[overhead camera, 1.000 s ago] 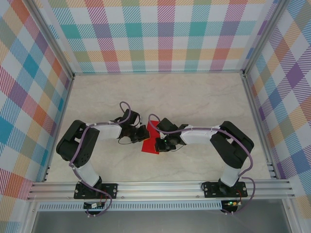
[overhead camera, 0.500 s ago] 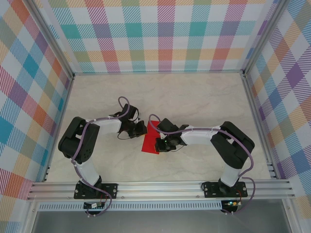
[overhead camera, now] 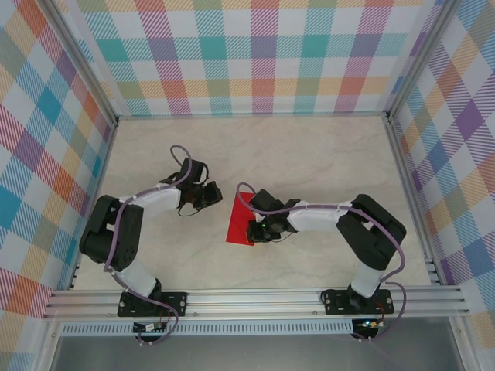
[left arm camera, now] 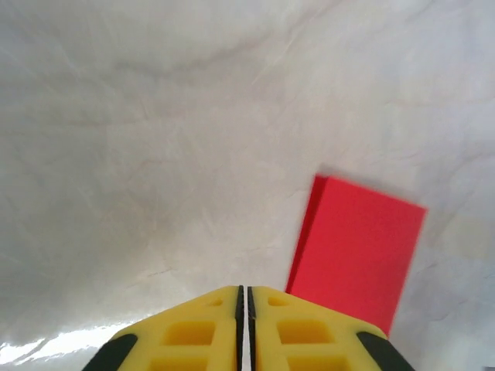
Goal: Fold a paper plane with a square sheet of paper (pick it up from the middle)
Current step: Fold the triangle a second time at the center of the table, then turn over the paper at the center of the table.
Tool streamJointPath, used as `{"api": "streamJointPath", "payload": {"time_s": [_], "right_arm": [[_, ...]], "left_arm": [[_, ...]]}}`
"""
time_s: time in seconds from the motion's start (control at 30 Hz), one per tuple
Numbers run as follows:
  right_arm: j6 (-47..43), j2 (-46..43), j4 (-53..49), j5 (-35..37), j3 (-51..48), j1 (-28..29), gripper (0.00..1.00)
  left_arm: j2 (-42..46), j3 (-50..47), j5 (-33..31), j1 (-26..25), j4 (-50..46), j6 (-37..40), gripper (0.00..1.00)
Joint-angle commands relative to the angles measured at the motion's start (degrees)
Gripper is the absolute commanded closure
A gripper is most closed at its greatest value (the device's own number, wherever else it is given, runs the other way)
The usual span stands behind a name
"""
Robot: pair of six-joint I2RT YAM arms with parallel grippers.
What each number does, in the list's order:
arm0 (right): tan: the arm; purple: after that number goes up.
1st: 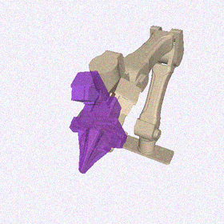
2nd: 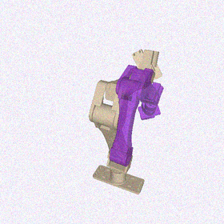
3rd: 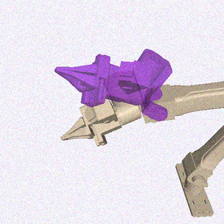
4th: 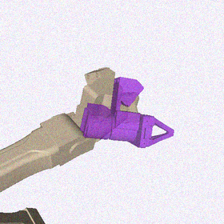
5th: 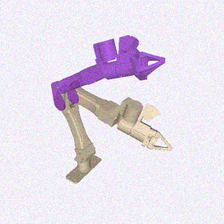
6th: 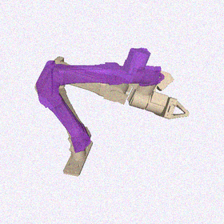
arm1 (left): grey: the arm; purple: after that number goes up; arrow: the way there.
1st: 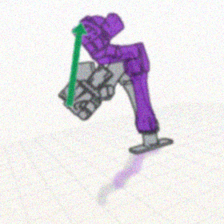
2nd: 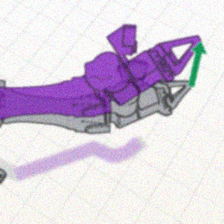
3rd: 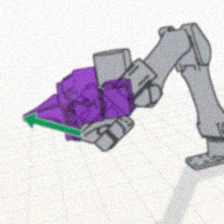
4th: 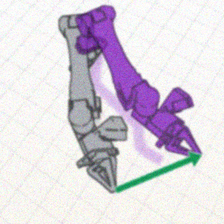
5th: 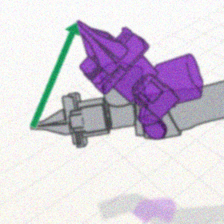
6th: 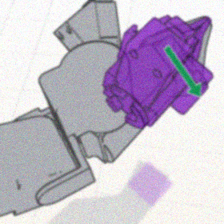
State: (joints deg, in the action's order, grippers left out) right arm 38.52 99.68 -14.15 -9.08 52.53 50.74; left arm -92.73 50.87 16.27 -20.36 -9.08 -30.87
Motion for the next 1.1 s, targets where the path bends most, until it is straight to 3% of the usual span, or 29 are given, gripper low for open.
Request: {"api": "streamJointPath", "payload": {"time_s": [0.0, 0.23, 0.43, 0.67, 1.07], "right_arm": [[1.9, -3.4, -4.9, 1.9, 1.1, -0.6, 0.79], [1.1, -8.6, -1.6, 0.9, 1.4, -6.5, 0.5], [-2.9, -5.5, -0.8, -3.2, 1.8, -10.5, 0.45], [-4.8, -1.4, 3.2, -9.8, 2.5, -11.9, 0.52], [-4.7, 1.3, 4.7, -11.7, 1.8, -13.1, 0.82]], "left_arm": [[5.8, -2.8, -1.2, -0.2, -0.7, -2.3, 0.84], [15.5, -11.2, 0.8, -0.9, 2.4, -7.8, 0.6], [17.7, -17.4, 5.0, -2.8, 9.2, -13.3, 0.53], [15.5, -20.6, 9.1, -5.2, 16.7, -16.8, 0.53], [8.6, -20.0, 12.1, -8.1, 23.1, -19.4, 0.6]]}}
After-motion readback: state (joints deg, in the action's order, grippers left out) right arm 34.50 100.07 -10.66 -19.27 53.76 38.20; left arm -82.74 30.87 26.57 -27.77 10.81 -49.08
